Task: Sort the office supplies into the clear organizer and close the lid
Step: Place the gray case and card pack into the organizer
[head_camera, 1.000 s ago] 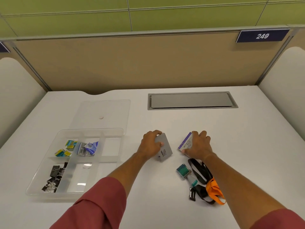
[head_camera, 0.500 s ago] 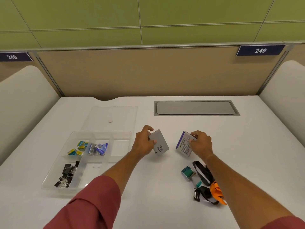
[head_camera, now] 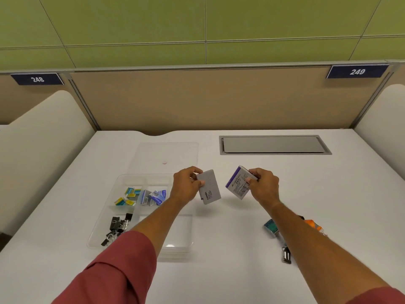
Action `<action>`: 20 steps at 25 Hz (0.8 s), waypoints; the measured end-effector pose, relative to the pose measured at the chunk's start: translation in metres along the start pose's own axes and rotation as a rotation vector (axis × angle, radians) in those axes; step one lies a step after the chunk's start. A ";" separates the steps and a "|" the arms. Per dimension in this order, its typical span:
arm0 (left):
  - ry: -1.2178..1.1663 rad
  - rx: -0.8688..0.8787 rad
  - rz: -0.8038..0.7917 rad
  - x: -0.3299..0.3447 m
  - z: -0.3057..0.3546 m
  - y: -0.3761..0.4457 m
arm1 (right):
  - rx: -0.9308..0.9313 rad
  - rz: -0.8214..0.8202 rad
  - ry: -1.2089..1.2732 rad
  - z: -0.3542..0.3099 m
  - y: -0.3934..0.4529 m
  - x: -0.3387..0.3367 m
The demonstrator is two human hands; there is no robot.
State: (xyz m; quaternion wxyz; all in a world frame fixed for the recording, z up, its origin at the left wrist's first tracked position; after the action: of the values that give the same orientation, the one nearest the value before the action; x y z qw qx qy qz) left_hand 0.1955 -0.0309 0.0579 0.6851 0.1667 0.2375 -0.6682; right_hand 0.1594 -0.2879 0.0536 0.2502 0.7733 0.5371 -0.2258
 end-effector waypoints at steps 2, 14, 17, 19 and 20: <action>0.002 -0.007 0.028 -0.018 -0.011 0.006 | -0.008 0.009 0.011 -0.011 -0.005 0.009; -0.021 -0.116 0.178 -0.073 -0.059 0.040 | 0.002 0.066 -0.005 -0.030 -0.016 0.041; 0.049 -0.136 0.088 -0.060 -0.069 0.047 | 0.012 0.083 -0.001 -0.029 -0.015 0.045; 0.100 -0.148 0.025 -0.047 -0.074 0.050 | 0.018 0.089 0.000 -0.029 -0.014 0.047; 0.128 -0.149 -0.003 -0.041 -0.076 0.051 | 0.020 0.090 -0.002 -0.028 -0.014 0.049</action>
State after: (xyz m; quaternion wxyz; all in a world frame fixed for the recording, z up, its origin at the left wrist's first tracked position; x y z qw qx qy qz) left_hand 0.2390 0.0472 0.0128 0.6780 0.1574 0.3299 -0.6378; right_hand 0.1641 -0.2312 0.0433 0.2530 0.7990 0.4990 -0.2206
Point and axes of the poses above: each hand's wrist, its own y-axis towards the middle knuckle, its own x-axis out of the palm, z = x × y, the point moved 8 cm from there along y, towards the middle knuckle, and after that the axes turned 8 degrees about -x, right-handed, at the moved point
